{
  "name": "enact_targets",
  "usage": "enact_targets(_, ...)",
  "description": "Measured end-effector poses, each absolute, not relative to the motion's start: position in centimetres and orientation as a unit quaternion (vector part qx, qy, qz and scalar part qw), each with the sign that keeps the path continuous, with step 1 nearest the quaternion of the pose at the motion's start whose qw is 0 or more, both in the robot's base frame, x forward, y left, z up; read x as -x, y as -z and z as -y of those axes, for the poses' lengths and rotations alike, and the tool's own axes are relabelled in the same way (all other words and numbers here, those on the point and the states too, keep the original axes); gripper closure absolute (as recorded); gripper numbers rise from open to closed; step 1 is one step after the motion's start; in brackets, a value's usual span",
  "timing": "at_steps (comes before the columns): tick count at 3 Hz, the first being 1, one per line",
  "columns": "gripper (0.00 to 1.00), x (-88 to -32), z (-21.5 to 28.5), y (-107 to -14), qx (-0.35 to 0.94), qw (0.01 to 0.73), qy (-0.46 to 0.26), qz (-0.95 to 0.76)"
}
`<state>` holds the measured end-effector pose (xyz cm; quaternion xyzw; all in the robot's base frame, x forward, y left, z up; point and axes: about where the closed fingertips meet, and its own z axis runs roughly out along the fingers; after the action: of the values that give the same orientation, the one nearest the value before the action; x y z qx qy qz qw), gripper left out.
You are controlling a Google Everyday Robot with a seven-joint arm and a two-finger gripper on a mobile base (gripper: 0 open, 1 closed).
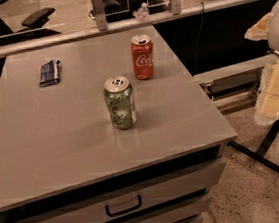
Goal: Knock green can over
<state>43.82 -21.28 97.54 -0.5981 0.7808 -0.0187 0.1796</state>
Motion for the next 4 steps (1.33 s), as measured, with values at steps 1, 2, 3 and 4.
enact_targets(1,0.0,-43.7,20.7,-95.8,0.604,0.216,-0.013,-0.767)
enact_targets(2,0.0,-44.6,18.5,-93.6,0.606,0.301,-0.062,-0.733)
enact_targets(3,0.0,-45.7,14.8,-91.5,0.603,0.378,-0.129,-0.69)
enact_targets(4,0.0,-45.5,12.6,-93.0,0.602,0.405,-0.157,-0.67)
